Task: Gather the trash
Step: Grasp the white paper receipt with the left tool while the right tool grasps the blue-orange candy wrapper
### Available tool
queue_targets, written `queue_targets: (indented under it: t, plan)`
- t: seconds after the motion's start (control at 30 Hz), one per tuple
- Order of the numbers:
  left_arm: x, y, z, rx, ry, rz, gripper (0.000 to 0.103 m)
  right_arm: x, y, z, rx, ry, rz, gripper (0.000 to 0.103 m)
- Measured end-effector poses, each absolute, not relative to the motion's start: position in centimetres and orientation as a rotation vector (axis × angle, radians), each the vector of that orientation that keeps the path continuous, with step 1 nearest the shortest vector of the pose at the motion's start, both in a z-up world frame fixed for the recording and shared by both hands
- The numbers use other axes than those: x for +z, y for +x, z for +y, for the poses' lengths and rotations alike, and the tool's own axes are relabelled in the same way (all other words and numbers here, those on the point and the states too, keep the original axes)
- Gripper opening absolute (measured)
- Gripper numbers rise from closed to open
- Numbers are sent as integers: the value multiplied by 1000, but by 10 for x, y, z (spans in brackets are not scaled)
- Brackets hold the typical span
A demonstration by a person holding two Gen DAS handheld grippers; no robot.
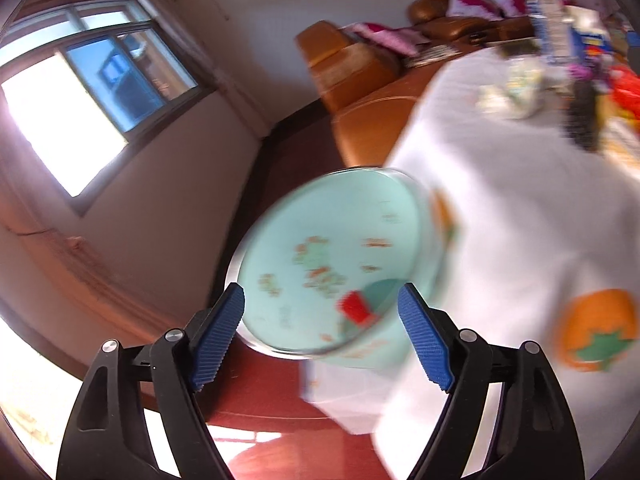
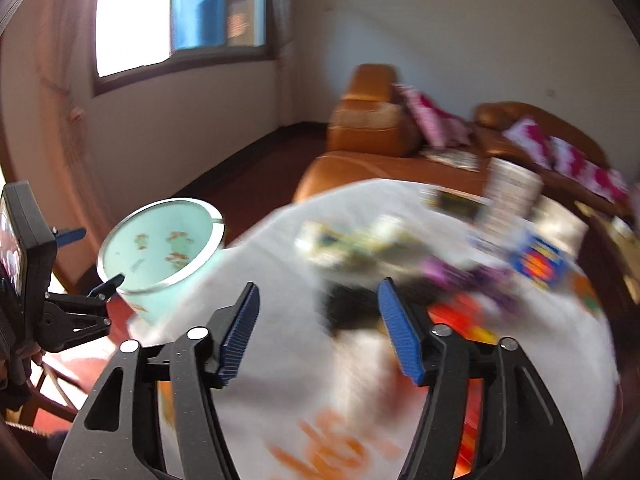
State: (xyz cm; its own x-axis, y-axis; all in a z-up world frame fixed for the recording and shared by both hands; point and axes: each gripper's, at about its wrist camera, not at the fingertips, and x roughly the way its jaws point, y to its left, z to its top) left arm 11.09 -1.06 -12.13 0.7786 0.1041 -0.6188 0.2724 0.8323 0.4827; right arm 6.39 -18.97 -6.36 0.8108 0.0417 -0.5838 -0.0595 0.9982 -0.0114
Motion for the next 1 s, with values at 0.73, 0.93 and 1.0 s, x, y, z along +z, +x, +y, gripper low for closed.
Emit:
queue_targets:
  t: [0.73,0.93,1.0]
  plan:
    - [-118,56,-218,-373,533,678,92,-129,-86,-363,-369,172,630,69]
    - [-144,67,-243,-338,567,747,92,-145,-105,-383,-393,262,629,70]
    - [-151,69,-240,-327,582,758,93,-146,-106,-384,-378,286,627,70]
